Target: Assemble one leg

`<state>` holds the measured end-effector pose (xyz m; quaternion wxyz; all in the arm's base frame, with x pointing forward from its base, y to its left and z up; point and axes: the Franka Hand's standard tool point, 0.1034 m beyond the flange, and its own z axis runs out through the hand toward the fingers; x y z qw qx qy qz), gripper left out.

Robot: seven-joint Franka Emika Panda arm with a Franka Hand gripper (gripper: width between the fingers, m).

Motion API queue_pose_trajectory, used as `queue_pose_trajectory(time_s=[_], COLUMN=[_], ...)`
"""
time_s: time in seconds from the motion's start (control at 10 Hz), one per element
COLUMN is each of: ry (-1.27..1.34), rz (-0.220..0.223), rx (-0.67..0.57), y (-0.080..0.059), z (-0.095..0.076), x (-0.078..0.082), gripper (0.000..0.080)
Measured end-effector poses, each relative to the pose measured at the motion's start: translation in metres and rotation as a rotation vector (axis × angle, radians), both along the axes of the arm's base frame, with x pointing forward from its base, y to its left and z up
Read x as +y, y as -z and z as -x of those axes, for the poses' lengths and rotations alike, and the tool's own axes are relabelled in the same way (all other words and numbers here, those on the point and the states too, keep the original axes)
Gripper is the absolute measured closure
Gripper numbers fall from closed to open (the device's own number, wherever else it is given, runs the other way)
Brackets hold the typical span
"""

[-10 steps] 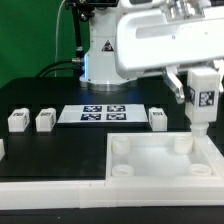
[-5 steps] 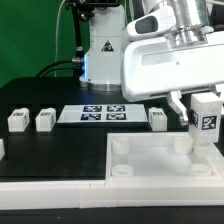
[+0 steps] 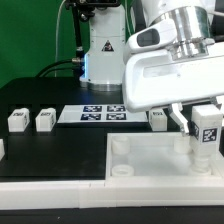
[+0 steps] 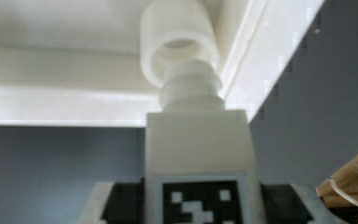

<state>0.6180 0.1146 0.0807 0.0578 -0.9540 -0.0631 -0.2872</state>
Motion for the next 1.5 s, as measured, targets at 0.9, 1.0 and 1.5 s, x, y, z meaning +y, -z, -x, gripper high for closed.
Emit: queue_pose_trajectory(time_s=[0.9, 1.0, 1.5], ry=[0.031, 0.048, 0.048], rz=[-0.004, -0.001, -0.003], rx=[-0.014, -0.014, 0.019], y=[0.017, 0.017, 0.021], z=[0.005, 0.005, 0.007], x=[0.000, 0.000, 0.000], gripper=[0.0512, 0.0512, 0.0213])
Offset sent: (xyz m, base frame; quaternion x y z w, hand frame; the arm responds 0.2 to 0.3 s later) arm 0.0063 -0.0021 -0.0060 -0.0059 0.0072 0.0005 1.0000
